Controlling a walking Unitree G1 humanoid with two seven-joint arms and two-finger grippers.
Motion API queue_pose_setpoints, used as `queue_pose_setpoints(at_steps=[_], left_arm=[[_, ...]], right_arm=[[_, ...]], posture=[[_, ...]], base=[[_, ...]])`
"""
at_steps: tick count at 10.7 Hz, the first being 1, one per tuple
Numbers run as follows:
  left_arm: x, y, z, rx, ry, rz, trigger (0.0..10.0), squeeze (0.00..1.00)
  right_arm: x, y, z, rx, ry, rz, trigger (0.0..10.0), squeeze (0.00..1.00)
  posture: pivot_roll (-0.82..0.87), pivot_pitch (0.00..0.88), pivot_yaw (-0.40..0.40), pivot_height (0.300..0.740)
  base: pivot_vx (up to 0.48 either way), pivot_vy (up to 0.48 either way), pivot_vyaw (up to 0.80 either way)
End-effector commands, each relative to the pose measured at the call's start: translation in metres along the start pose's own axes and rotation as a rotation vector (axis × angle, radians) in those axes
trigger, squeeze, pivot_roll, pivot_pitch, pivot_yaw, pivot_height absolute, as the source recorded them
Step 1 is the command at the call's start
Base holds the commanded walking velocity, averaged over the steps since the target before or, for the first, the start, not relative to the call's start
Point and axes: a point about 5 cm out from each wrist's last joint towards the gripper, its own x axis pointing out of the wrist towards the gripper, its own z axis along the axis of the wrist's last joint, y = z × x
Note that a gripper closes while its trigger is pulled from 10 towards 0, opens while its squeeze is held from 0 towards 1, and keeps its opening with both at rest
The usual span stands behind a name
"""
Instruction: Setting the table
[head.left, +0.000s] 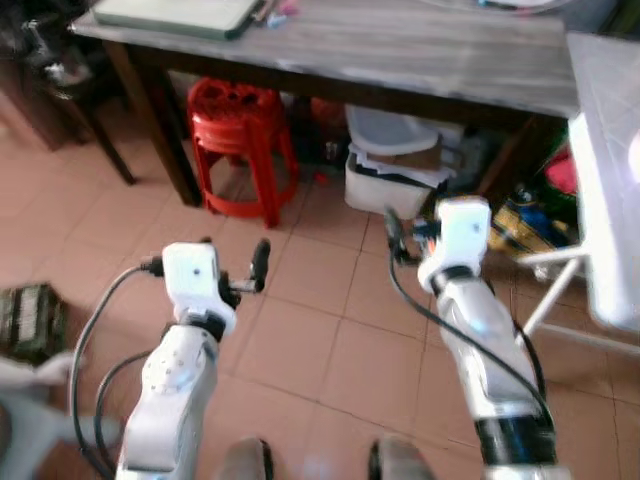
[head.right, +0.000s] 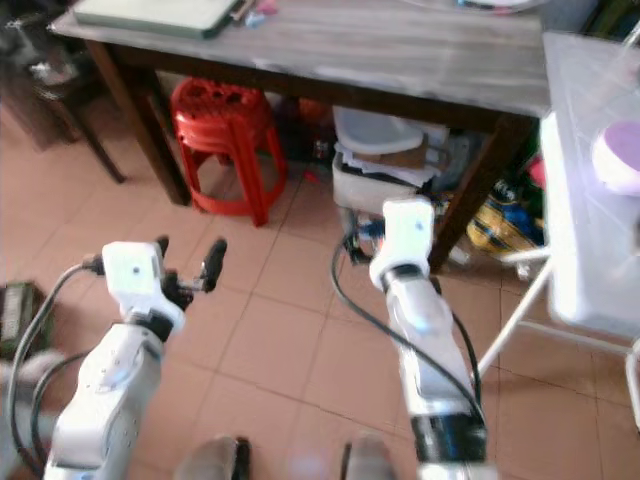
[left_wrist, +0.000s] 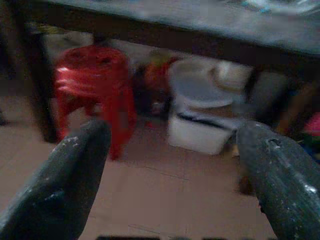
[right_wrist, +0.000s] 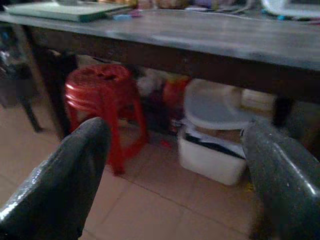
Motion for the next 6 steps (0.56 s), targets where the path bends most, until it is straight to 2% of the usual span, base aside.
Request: queue_pose_setpoints(at_steps=[1, 2, 3, 5, 6], left_arm=[[-0.0002, 0.0027, 0.0033, 0.020, -0.008, -0.005, 10.0, 0.00], [-0.0003, 0.0030, 0.0033, 0.020, -0.008, -0.004, 10.0, 0.00], [-0.0024, 0.0030, 0.0009, 0.017, -0.003, -0.001, 10.0, 0.00], [-0.0014, 0.0016, 0.0006, 0.011, -0.005, 0.002, 10.0, 0.00], [-0.0009, 0.0012, 0.0010, 0.011, -0.007, 0.003, 10.0, 0.00]], right_arm=[[-0.0003, -0.0004, 0.0000, 0.004, -0.004, -0.011, 10.0, 0.00], [-0.0004, 0.0005, 0.0004, 0.005, -0.006, -0.008, 10.0, 0.00], [-0.0004, 0.0035, -0.0003, 0.024, 0.003, -0.001, 10.0, 0.00], [0.0017, 0.0036, 0.0049, -0.002, -0.023, 0.008, 10.0, 0.00], [0.0022, 0.0034, 0.0069, -0.006, -0.031, 0.009, 10.0, 0.00]], posture=[[-0.05, 0.172, 0.022, 0.740], [-0.05, 0.175, 0.021, 0.740], [-0.05, 0.177, 0.019, 0.740], [-0.05, 0.177, 0.016, 0.740], [-0.05, 0.177, 0.015, 0.740]], base=[[0.000, -0.480, 0.00], [0.000, -0.480, 0.00], [0.000, -0.480, -0.80], [0.000, -0.480, -0.80], [0.000, -0.480, -0.46]])
